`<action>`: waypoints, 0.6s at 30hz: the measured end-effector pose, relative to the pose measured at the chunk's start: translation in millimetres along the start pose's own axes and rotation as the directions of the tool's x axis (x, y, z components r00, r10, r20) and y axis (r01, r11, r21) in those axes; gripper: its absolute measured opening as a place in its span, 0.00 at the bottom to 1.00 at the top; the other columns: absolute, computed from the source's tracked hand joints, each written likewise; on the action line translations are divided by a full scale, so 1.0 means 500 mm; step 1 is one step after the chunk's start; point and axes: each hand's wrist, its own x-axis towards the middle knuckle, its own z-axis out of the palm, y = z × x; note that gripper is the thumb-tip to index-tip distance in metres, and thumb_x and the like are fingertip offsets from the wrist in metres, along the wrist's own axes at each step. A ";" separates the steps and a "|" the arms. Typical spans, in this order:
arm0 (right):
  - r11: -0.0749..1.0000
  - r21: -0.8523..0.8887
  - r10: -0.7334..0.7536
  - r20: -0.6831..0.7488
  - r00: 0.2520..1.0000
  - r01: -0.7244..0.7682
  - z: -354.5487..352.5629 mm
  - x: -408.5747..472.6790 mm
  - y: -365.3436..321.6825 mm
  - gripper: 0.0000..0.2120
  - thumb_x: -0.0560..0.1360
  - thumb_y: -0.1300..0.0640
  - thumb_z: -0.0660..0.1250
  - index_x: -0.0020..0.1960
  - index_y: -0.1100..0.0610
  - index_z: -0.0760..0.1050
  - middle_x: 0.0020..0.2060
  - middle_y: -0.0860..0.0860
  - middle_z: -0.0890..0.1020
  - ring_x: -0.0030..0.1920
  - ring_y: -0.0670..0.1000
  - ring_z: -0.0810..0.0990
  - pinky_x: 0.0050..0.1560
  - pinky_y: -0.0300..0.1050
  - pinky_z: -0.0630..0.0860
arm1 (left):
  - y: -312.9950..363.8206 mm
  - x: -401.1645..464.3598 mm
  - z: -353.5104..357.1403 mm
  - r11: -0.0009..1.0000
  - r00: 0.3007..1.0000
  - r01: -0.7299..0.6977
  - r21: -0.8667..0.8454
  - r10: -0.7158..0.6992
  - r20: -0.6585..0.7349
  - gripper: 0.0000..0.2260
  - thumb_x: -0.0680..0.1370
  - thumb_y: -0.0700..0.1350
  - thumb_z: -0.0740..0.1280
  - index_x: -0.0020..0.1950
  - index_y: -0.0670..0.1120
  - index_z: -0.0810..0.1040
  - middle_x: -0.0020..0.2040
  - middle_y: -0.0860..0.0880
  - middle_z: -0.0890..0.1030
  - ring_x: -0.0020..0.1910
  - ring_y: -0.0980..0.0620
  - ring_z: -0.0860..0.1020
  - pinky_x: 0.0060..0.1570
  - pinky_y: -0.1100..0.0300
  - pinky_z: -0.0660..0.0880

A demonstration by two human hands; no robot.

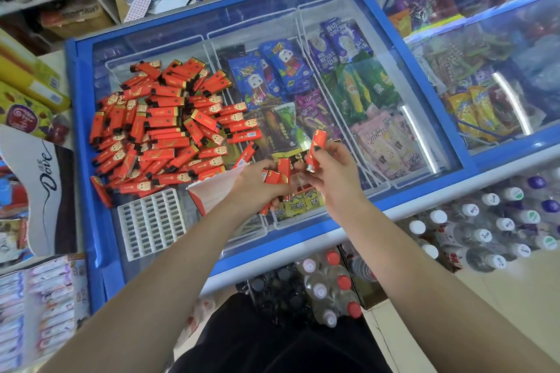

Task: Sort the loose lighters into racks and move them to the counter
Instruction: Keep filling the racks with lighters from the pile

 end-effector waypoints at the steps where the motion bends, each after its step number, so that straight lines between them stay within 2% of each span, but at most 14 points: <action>1: 0.999 -0.029 -0.015 0.004 1.000 0.015 -0.008 0.001 -0.003 0.03 0.82 0.65 0.65 0.55 0.60 0.75 0.39 0.56 0.79 0.33 0.52 0.82 0.35 0.47 0.82 | -0.004 0.001 -0.003 1.000 1.000 0.015 -0.003 -0.015 -0.015 0.16 0.75 0.47 0.78 0.59 0.50 0.77 0.29 0.46 0.81 0.25 0.50 0.76 0.29 0.59 0.73; 4: 0.948 -0.285 -0.115 0.107 0.988 0.142 -0.042 0.008 0.001 0.09 0.81 0.64 0.67 0.60 0.58 0.79 0.35 0.56 0.79 0.28 0.50 0.75 0.30 0.47 0.73 | -0.010 0.003 -0.012 0.999 0.997 0.042 -0.007 -0.042 -0.062 0.18 0.77 0.51 0.76 0.64 0.49 0.76 0.28 0.47 0.81 0.25 0.50 0.77 0.30 0.60 0.73; 7: 0.790 -0.554 -0.169 0.215 0.962 0.263 -0.079 0.008 0.010 0.08 0.79 0.62 0.70 0.56 0.53 0.81 0.39 0.51 0.82 0.31 0.50 0.76 0.35 0.50 0.74 | -0.011 0.009 -0.018 0.999 0.995 0.047 -0.021 -0.049 -0.082 0.22 0.78 0.53 0.75 0.67 0.46 0.75 0.28 0.47 0.81 0.25 0.51 0.77 0.31 0.58 0.73; 9: 0.693 -0.651 -0.200 0.239 0.950 0.309 -0.096 0.004 0.019 0.09 0.78 0.65 0.70 0.53 0.52 0.82 0.40 0.47 0.83 0.34 0.52 0.78 0.37 0.50 0.76 | -0.006 0.011 -0.019 0.999 0.993 0.051 -0.011 -0.052 -0.105 0.24 0.78 0.53 0.75 0.70 0.46 0.73 0.28 0.48 0.81 0.25 0.52 0.76 0.29 0.60 0.71; 12: 0.608 -0.717 -0.251 0.233 0.939 0.340 -0.101 0.002 0.035 0.11 0.77 0.67 0.69 0.51 0.52 0.80 0.38 0.48 0.82 0.29 0.43 0.74 0.33 0.39 0.72 | 0.009 0.013 -0.015 0.998 0.988 0.045 0.039 -0.038 -0.148 0.25 0.79 0.53 0.74 0.72 0.45 0.73 0.28 0.49 0.81 0.22 0.56 0.76 0.23 0.66 0.68; 14: 0.583 -0.740 -0.274 0.208 0.939 0.334 -0.094 0.006 0.046 0.10 0.77 0.66 0.68 0.52 0.53 0.79 0.37 0.45 0.81 0.30 0.41 0.75 0.32 0.33 0.71 | 0.019 0.017 -0.011 0.997 0.986 0.041 0.068 -0.029 -0.166 0.24 0.80 0.53 0.73 0.72 0.45 0.72 0.30 0.48 0.82 0.22 0.56 0.76 0.21 0.67 0.67; 16: 0.611 -0.720 -0.277 0.194 0.941 0.328 -0.080 0.011 0.055 0.11 0.77 0.66 0.68 0.54 0.53 0.81 0.42 0.44 0.83 0.36 0.39 0.80 0.36 0.34 0.76 | 0.025 0.022 -0.008 0.996 0.984 0.043 0.077 -0.029 -0.176 0.23 0.80 0.53 0.72 0.72 0.46 0.72 0.33 0.46 0.83 0.23 0.55 0.77 0.22 0.67 0.69; 18: 0.619 -0.713 -0.266 0.204 0.942 0.329 -0.068 0.019 0.071 0.13 0.77 0.65 0.67 0.57 0.54 0.83 0.49 0.45 0.84 0.44 0.41 0.83 0.48 0.39 0.82 | 0.029 0.025 -0.005 0.995 0.982 0.051 0.088 -0.034 -0.187 0.22 0.81 0.53 0.72 0.71 0.46 0.73 0.33 0.45 0.83 0.24 0.55 0.78 0.22 0.67 0.69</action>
